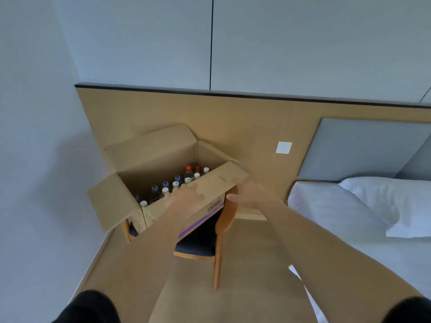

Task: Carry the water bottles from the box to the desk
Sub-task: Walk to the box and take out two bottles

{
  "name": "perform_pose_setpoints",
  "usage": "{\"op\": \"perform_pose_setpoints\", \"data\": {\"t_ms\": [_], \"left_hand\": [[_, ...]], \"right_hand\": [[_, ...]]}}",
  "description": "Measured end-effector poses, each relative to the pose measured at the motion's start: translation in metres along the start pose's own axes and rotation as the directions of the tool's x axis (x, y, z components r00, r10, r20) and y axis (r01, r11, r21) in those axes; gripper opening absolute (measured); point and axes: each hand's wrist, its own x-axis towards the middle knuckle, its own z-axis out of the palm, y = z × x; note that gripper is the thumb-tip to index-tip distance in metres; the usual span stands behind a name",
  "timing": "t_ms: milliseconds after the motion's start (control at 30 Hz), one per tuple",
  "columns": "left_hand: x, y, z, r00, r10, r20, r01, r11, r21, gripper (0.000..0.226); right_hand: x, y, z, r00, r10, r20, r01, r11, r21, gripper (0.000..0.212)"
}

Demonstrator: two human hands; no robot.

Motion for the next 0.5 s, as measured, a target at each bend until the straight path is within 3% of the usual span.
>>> {"op": "perform_pose_setpoints", "data": {"t_ms": [133, 500], "left_hand": [[0.033, 0.018, -0.007, 0.998, -0.064, 0.003, 0.064, 0.998, 0.005, 0.041], [0.163, -0.027, -0.004, 0.991, -0.135, 0.009, 0.136, 0.984, -0.112, 0.051]], "right_hand": [[0.04, 0.01, -0.005, 0.999, -0.028, 0.027, 0.028, 1.0, 0.013, 0.066], [0.185, -0.016, -0.012, 0.98, -0.185, 0.068, 0.184, 0.983, 0.016, 0.067]]}}
